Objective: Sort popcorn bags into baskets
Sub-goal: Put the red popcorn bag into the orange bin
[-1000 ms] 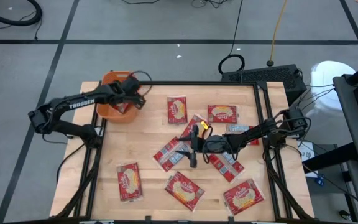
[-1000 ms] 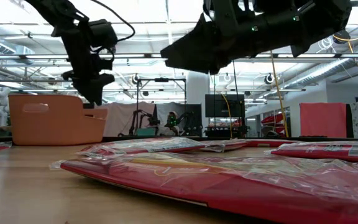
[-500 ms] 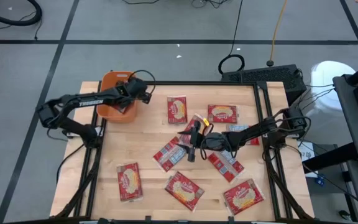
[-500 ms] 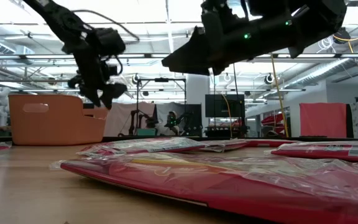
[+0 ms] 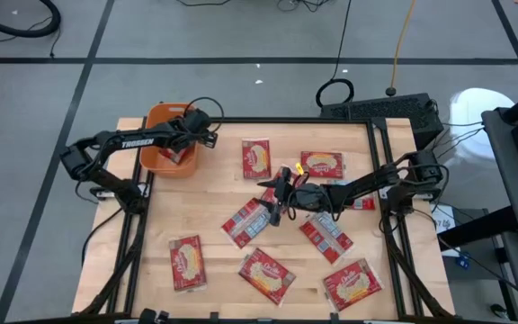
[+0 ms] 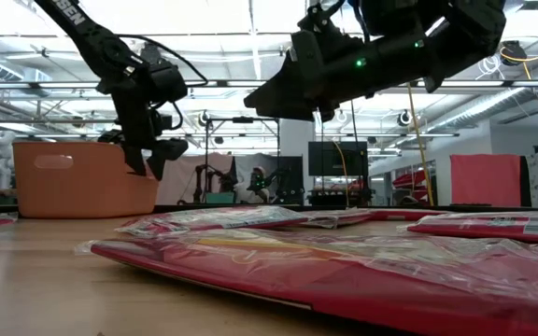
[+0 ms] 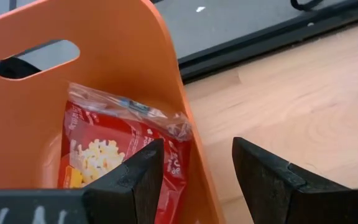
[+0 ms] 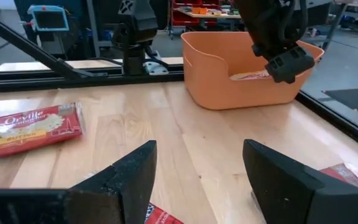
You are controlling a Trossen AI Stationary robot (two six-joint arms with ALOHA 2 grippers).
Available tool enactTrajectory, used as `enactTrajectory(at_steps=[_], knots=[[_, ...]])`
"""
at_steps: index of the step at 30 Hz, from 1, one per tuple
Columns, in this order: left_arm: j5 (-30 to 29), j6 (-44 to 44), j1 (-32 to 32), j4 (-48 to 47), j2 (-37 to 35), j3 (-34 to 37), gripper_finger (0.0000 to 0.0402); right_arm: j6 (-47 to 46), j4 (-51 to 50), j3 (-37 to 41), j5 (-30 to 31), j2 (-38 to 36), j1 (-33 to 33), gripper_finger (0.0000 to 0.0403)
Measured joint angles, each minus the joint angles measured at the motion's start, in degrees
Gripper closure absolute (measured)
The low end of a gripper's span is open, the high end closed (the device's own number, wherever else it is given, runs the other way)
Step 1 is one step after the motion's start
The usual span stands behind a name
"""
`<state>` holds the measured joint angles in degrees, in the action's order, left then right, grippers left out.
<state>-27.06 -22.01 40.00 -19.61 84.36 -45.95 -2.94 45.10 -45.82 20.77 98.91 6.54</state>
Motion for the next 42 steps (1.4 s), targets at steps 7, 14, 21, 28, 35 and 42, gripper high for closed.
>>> enactTrajectory(at_steps=[7,14,21,28,35,42], knots=[[-0.4,-0.2,-0.1,-0.2,0.0,0.0,0.0206,1.5,0.2,0.0,0.0,0.0,-0.1,0.017],[-0.4,2.1,0.3,-0.2,0.0,0.0,0.0216,2.4,-2.1,0.0,0.0,0.0,-0.1,0.017],[0.6,6.8,1.6,0.1,0.0,0.0,0.0346,4.7,-2.5,0.0,0.0,0.0,-0.1,0.017],[0.9,11.4,1.8,0.2,-0.5,0.0,0.0391,6.1,-2.6,0.0,0.0,0.0,-0.1,0.017],[1.3,13.4,1.5,-3.5,-8.6,0.0,0.0383,6.2,-4.2,0.0,-0.1,0.0,-0.1,0.017],[1.7,11.3,3.0,-17.3,-20.4,0.0,0.0325,6.1,-5.1,0.0,-0.1,0.0,-0.1,0.017]])
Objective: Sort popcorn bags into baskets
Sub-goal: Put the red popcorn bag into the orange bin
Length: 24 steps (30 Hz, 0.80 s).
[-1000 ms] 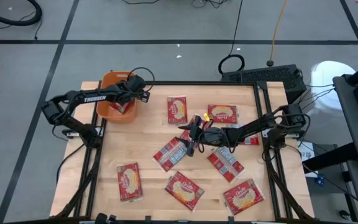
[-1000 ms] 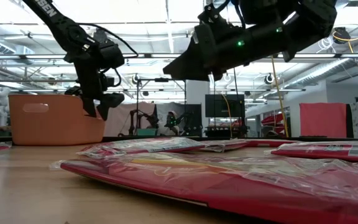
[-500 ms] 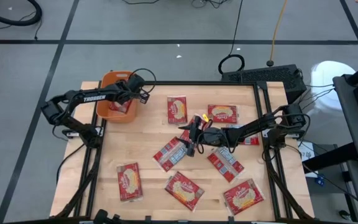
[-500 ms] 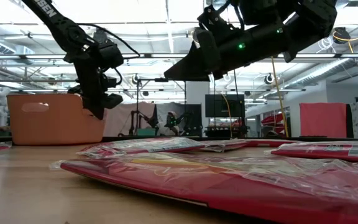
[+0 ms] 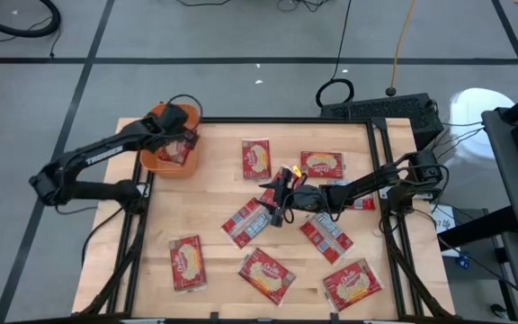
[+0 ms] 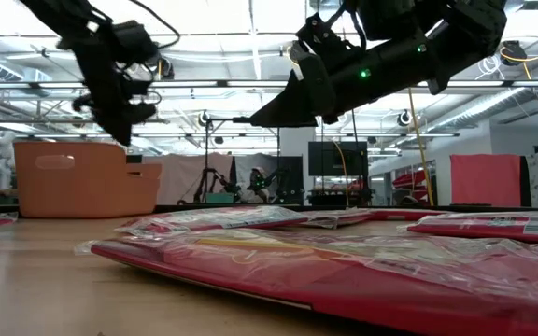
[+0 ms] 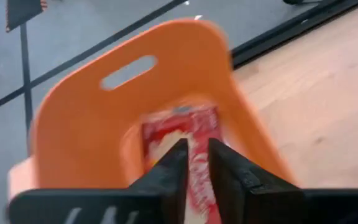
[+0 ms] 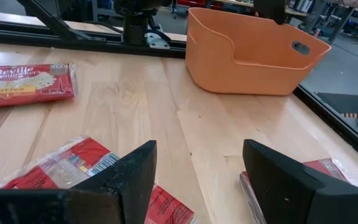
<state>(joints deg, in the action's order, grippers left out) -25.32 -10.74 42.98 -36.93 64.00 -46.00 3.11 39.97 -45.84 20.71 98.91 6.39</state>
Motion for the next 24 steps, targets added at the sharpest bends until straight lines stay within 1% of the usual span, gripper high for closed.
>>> enactTrajectory(at_steps=[3,6,10,13,17,19,24], knots=[[0.1,-0.3,0.6,-6.0,-1.2,0.0,0.0284,0.6,0.0,0.0,0.0,0.0,0.0,0.017],[1.4,-0.6,0.9,-9.5,-0.1,0.0,0.024,2.1,0.0,0.0,0.0,0.0,-0.3,0.017],[1.8,-1.9,0.9,-9.8,3.6,0.0,0.0191,2.3,0.0,0.0,-0.3,0.0,-0.9,0.017],[3.0,-2.9,0.9,-9.0,7.1,0.0,0.0166,2.2,0.0,0.0,-2.3,0.0,-1.2,0.017],[3.2,-3.4,1.2,-6.4,12.5,0.0,0.0152,1.8,0.0,0.0,-3.0,0.0,-1.2,0.017],[4.5,-3.3,1.6,-5.0,14.9,0.0,0.0153,1.5,0.0,0.0,-3.0,0.0,-1.2,0.017],[5.8,-2.8,3.3,-3.2,20.7,0.0,0.0165,1.2,0.0,0.0,-3.0,0.0,-1.2,0.017]])
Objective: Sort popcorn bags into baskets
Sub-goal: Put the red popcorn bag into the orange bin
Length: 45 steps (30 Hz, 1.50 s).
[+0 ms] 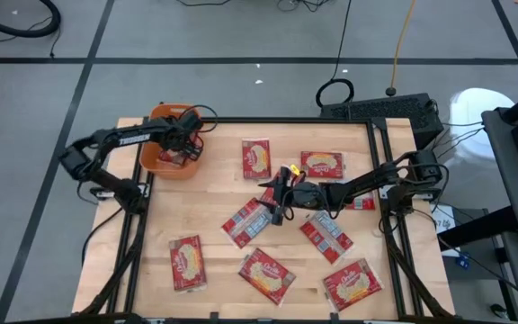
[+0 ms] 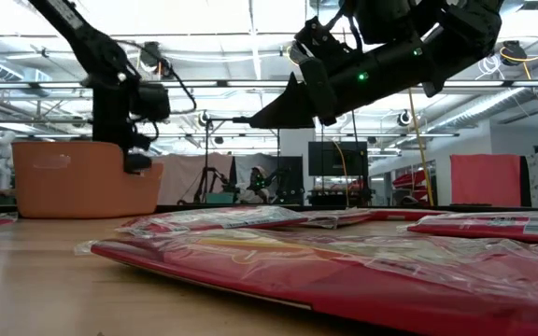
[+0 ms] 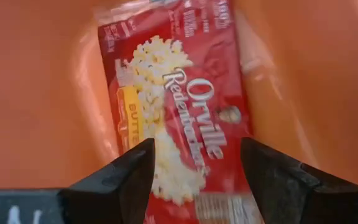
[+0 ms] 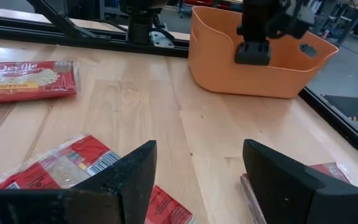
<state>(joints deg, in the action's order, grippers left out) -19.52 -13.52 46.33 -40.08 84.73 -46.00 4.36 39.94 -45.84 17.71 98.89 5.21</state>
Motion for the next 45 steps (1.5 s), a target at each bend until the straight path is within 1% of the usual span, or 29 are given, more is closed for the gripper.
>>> enactTrajectory(at_steps=[4,6,8,12,18,20,23,27,31,36,39,42,45], knots=[[3.9,1.0,1.4,1.3,3.1,-0.2,0.0175,-0.5,0.0,0.0,0.0,0.0,0.0,0.017],[4.5,2.1,1.9,1.8,4.1,-0.1,0.0184,-0.5,0.0,0.0,0.0,0.0,0.0,0.017],[4.6,3.6,2.2,2.9,4.7,-0.2,0.0202,-0.5,0.0,0.0,0.0,0.0,0.0,0.017],[4.6,4.5,2.6,3.8,4.8,-0.1,0.0263,-0.5,0.0,0.0,0.0,0.0,0.0,0.017],[3.7,6.6,2.8,4.4,4.6,0.1,0.0376,-0.7,0.0,0.0,0.0,0.0,0.0,0.017],[3.6,7.4,2.8,4.5,4.6,0.1,0.0393,-0.7,0.1,0.0,0.0,0.0,0.0,0.017],[3.2,7.6,2.8,4.7,4.6,0.1,0.0394,-0.7,0.0,0.0,0.0,0.0,0.0,0.017],[0.1,7.8,2.5,4.3,3.3,-0.2,0.0398,-0.7,0.1,0.0,0.1,0.0,0.0,0.017],[-3.1,7.9,1.8,4.4,-0.8,-0.3,0.0399,-0.6,0.1,0.0,0.1,0.0,0.0,0.017],[-3.2,9.2,1.7,4.2,-6.8,-0.3,0.04,-0.5,0.1,0.0,0.1,0.0,0.0,0.017],[-3.1,8.7,1.8,4.2,-8.9,-0.4,0.0399,-0.5,0.1,0.0,0.1,0.0,0.0,0.017],[-2.8,6.9,3.1,4.2,-9.1,-0.3,0.0383,-0.5,0.1,0.0,0.1,0.0,0.0,0.017],[-1.5,5.4,5.1,4.0,-7.9,0.4,0.0349,-0.5,0.1,0.0,0.2,0.0,0.0,0.017]])
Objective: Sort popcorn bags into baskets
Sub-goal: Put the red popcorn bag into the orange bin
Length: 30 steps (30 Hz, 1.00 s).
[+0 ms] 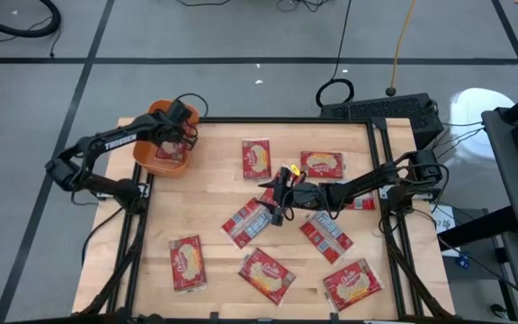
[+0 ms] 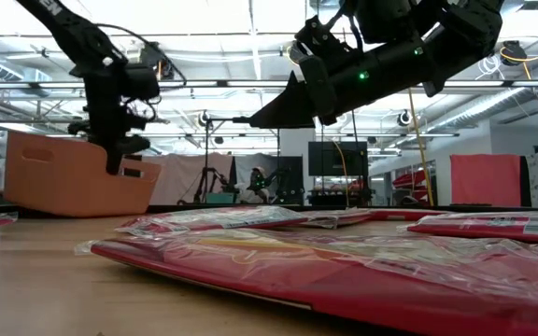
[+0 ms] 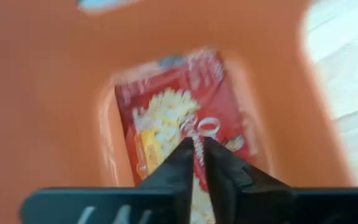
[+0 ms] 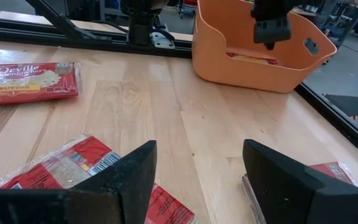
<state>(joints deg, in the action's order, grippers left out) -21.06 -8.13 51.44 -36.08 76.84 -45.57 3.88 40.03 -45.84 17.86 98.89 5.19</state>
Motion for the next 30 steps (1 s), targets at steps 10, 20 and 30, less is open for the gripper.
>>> enactTrajectory(at_steps=[10,20,30], knots=[[0.4,-3.1,1.9,-0.6,3.7,0.4,0.0247,1.0,0.0,0.0,0.0,0.0,0.0,0.017],[1.5,-6.8,2.3,0.4,9.1,0.4,0.0175,4.6,0.0,0.0,-0.1,0.0,-1.1,0.017],[6.3,-12.0,3.1,8.7,10.9,0.2,0.0211,2.0,0.4,0.0,-0.2,0.0,-1.8,0.017]])
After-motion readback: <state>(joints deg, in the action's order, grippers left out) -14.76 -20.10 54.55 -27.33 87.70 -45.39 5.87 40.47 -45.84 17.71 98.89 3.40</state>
